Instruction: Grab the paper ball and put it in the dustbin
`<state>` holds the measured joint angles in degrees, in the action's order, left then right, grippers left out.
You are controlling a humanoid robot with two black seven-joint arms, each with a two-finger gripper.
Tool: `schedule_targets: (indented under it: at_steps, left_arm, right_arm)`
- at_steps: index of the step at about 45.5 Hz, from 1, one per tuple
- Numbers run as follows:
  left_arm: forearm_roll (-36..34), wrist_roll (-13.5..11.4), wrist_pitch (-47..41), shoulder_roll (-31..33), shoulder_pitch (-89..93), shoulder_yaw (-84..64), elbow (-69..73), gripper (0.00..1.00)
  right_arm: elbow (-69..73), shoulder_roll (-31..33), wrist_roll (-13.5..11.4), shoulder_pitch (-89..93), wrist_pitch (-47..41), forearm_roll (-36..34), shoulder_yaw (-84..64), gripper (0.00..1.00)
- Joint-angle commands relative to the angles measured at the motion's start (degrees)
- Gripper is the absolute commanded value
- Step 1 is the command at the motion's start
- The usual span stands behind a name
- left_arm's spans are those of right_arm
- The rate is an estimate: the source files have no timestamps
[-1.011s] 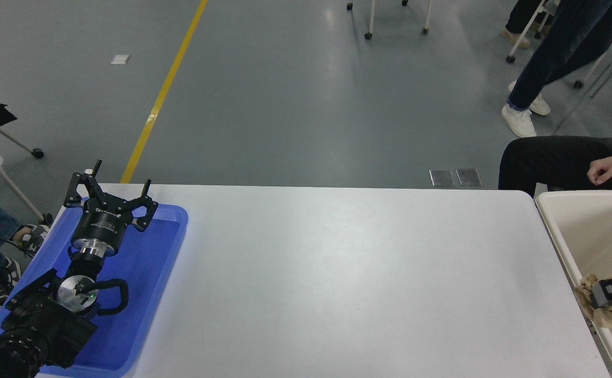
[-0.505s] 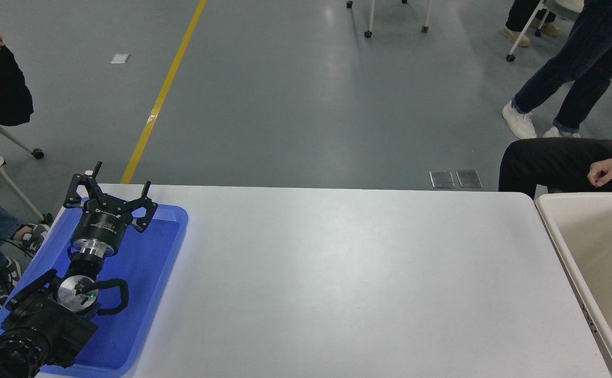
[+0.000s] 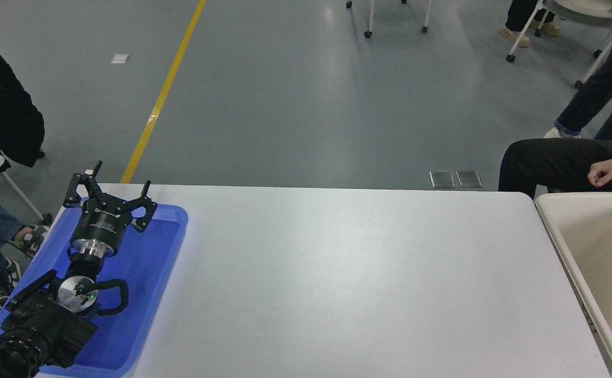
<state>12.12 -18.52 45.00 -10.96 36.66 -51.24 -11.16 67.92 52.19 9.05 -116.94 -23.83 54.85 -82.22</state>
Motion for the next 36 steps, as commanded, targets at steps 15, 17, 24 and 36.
schedule_targets:
  at_steps: [15, 17, 24, 36]
  left_arm:
    - [0.01, -0.11, 0.00, -0.11, -0.01, 0.00, 0.00, 1.00]
    - [0.01, -0.11, 0.00, -0.11, -0.01, 0.00, 0.00, 1.00]
    - [0.01, -0.11, 0.00, -0.20, -0.09, 0.00, 0.00, 1.00]
    - [0.01, -0.11, 0.00, -0.29, -0.09, 0.00, 0.00, 1.00]
  right_arm:
    - [-39.26, -6.39, 0.09, 56.02, 16.97, -0.70, 35.37, 0.00]
    - [-40.76, -7.63, 0.00, 58.83, 18.64, -0.79, 36.16, 0.00]
    - [-46.30, -12.99, -0.35, 66.75, 21.81, -0.97, 39.94, 0.00]
    - [-52.63, -20.11, -0.61, 73.96, 22.87, -6.68, 43.28, 0.00]
